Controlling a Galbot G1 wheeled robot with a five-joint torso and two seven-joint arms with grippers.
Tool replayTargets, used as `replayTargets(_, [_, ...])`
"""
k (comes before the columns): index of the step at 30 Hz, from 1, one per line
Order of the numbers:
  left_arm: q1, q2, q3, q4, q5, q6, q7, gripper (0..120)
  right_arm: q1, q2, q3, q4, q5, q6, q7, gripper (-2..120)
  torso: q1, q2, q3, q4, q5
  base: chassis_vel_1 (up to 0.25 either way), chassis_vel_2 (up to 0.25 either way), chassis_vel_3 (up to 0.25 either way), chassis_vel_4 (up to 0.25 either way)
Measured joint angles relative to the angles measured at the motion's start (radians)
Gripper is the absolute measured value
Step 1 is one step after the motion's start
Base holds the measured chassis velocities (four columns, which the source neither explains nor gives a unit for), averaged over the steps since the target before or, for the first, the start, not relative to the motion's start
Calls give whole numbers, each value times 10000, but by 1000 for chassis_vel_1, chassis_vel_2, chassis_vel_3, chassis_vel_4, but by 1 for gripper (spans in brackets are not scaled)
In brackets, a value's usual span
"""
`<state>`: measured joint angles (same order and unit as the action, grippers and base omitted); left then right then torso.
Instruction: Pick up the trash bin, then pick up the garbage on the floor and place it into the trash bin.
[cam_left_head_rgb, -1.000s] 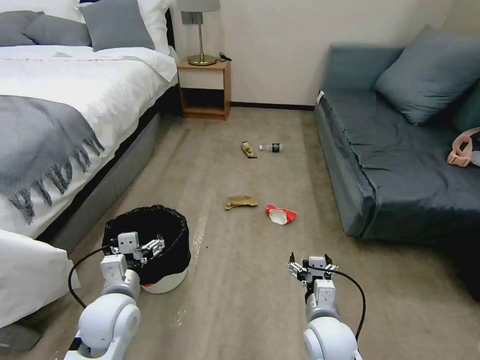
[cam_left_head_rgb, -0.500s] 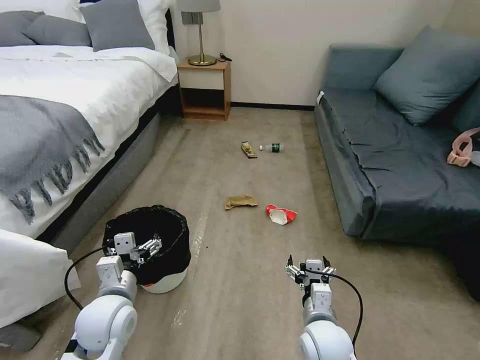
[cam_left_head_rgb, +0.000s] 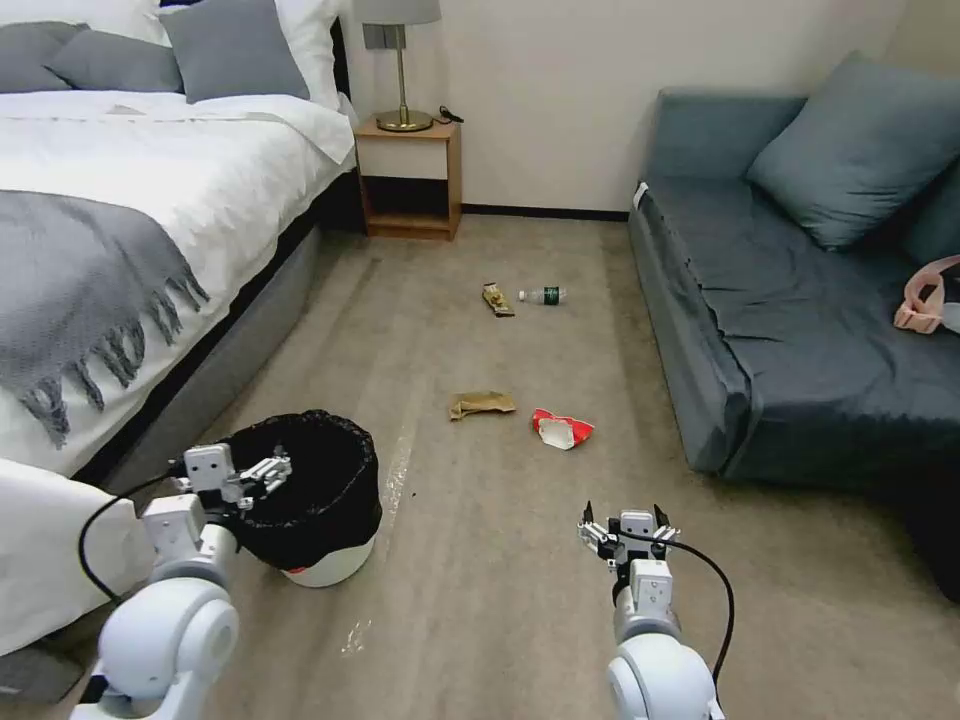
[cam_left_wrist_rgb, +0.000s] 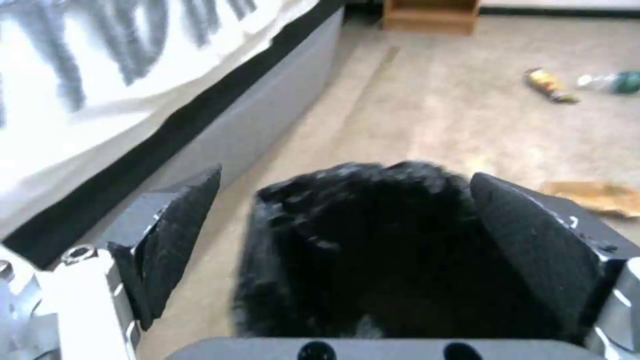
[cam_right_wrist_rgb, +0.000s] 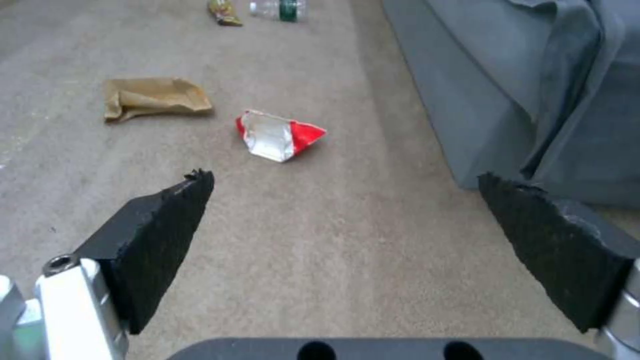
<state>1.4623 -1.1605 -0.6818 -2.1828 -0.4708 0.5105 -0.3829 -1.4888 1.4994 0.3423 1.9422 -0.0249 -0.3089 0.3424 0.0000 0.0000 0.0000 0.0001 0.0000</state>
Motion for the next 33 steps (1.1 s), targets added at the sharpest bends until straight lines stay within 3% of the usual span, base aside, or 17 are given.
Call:
replayTargets(3, [-170, 374, -418, 158, -735, 344, -154, 99, 34, -17, -4, -62, 24, 15, -4, 100, 0, 0, 0, 0, 0, 0, 0, 0, 0])
replayTargets(6, [-289, 486, -516, 294, -950, 403, -181, 99, 43, -20, 8, -82, 30, 22, -4, 100, 0, 0, 0, 0, 0, 0, 0, 0, 0])
replayTargets(7, [-847, 873, -749, 890, -1728, 642, -237, 99, 123, -21, 34, -172, 65, 50, -4, 100, 0, 0, 0, 0, -1, 0, 0, 0, 0])
replayTargets(11, [-1347, 1060, -775, 1344, -2245, 872, -250, 99, 192, 30, 93, -218, 103, 72, -4, 100, 0, 0, 0, 0, -1, 0, 0, 0, 0])
replayTargets(18, [-2209, 1146, -470, 2598, -2394, 1070, -285, 99, 204, 33, 250, -227, 172, 137, -5, 100, 0, 0, 1, -1, 1, 0, 0, 0, 0])
replayTargets(22, [-2374, 1097, -324, 3018, -2378, 1065, -287, 99, 247, 32, 350, -225, 292, 137, -6, 100, 0, 0, 1, 0, -1, 0, 0, 0, 0])
replayTargets(28, [-2903, 1162, 167, 4281, -2218, 1009, -84, 99, 330, 22, 446, -189, 425, 90, -7, 100, 0, -1, 1, -1, -1, 0, 0, 0, 0])
replayTargets(33, [-3131, 1155, 310, 4547, -2256, 1135, -75, 99, 371, 27, 480, -172, 456, 50, -7, 100, 1, 0, 1, -1, 0, 0, 0, 0, 0])
